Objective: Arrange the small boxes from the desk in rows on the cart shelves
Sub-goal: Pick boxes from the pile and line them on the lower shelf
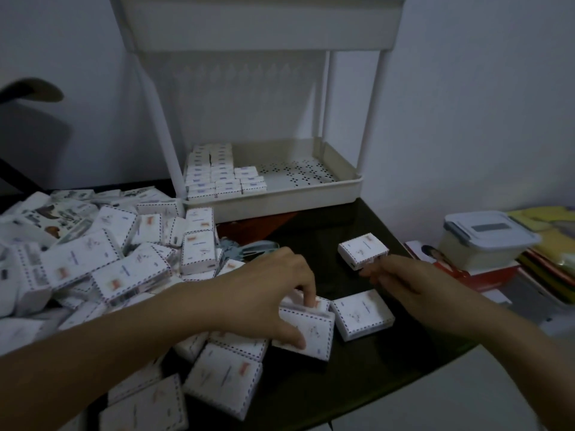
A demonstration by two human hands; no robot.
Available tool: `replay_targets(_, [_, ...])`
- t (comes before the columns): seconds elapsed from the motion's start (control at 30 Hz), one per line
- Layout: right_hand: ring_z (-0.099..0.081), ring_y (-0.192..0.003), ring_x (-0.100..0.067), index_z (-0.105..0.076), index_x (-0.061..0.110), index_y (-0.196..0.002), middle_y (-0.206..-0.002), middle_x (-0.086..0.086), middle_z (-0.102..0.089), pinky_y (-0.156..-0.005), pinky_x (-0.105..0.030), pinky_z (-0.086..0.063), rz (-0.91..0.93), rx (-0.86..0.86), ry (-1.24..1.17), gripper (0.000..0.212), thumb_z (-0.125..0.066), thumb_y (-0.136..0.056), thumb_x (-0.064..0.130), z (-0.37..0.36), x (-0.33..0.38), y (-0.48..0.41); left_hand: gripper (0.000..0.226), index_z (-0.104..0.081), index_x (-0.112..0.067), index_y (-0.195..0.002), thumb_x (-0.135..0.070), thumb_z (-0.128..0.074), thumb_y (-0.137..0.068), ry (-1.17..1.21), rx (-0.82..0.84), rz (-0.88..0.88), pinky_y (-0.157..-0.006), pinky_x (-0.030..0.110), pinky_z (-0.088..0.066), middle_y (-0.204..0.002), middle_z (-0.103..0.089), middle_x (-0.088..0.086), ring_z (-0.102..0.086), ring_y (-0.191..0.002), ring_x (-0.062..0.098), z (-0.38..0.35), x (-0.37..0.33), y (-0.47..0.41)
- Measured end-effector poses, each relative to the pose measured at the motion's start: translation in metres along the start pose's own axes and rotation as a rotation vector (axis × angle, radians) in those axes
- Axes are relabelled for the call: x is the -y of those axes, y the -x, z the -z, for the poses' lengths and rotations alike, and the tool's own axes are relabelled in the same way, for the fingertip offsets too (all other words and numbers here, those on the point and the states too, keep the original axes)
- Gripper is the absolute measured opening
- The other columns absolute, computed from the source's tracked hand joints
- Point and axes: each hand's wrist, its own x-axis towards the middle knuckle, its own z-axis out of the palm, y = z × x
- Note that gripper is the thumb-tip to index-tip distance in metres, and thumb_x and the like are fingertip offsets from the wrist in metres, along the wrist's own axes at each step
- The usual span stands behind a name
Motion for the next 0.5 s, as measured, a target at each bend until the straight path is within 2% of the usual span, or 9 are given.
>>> replay_targets(0.07, [-0.049,-0.11,0.007,-0.044,0.05,-0.122,-0.116,0.03,-0.042,-0.082,-0.008,-0.045,-0.002,0.066,0.032,0.03,-0.052,-0.094,0.041,-0.004,-0.002,0.004,0.039,-0.053,-0.04,-0.1,-0.053,-0.076,-0.072,0.08,-0.035,0.047,-0.09,0.023,-0.04,-0.108,-0.051,-0.022,-0.043,-0.103,-0.004,0.003,0.002,0.0])
replay_targets(0.17, [-0.045,-0.111,0.005,-0.043,0.05,-0.127,-0.123,0.027,-0.038,-0.09,-0.015,-0.047,0.005,0.114,0.084,0.049,-0.055,-0.081,0.061,-0.008,-0.003,0.005,0.035,-0.056,-0.037,-0.098,-0.045,-0.079,-0.073,0.293,-0.082,0.143,-0.083,0.019,-0.047,-0.1,-0.06,-0.02,-0.055,-0.095,-0.007,0.009,0.004,0.0])
replay_targets(0.3, [-0.05,-0.103,0.007,-0.046,0.05,-0.103,-0.114,0.025,-0.047,-0.084,-0.016,-0.05,-0.025,0.029,-0.023,0.035,-0.063,-0.075,0.06,-0.013,-0.004,0.004,0.035,-0.061,-0.03,-0.1,-0.036,-0.081,-0.072,0.494,-0.089,0.194,-0.081,0.023,-0.052,-0.093,-0.069,-0.014,-0.064,-0.088,-0.004,0.011,0.01,-0.004])
replay_targets(0.4, [-0.053,-0.103,0.009,-0.047,0.046,-0.103,-0.111,0.028,-0.053,-0.079,-0.013,-0.052,-0.044,-0.036,-0.168,0.04,-0.065,-0.069,0.058,-0.014,-0.007,0.003,0.032,-0.064,-0.027,-0.101,-0.031,-0.081,-0.074,0.59,-0.099,0.189,-0.079,0.026,-0.054,-0.092,-0.071,-0.011,-0.067,-0.086,0.005,0.011,0.015,-0.005])
replay_targets(0.5, [-0.061,-0.102,0.001,-0.051,0.044,-0.106,-0.114,0.021,-0.059,-0.077,-0.019,-0.056,-0.027,-0.103,-0.34,0.04,-0.065,-0.07,0.054,-0.013,-0.007,0.002,0.026,-0.067,-0.03,-0.102,-0.032,-0.077,-0.078,0.639,-0.115,0.187,-0.075,0.022,-0.052,-0.097,-0.071,-0.009,-0.066,-0.085,0.006,0.011,0.02,-0.005])
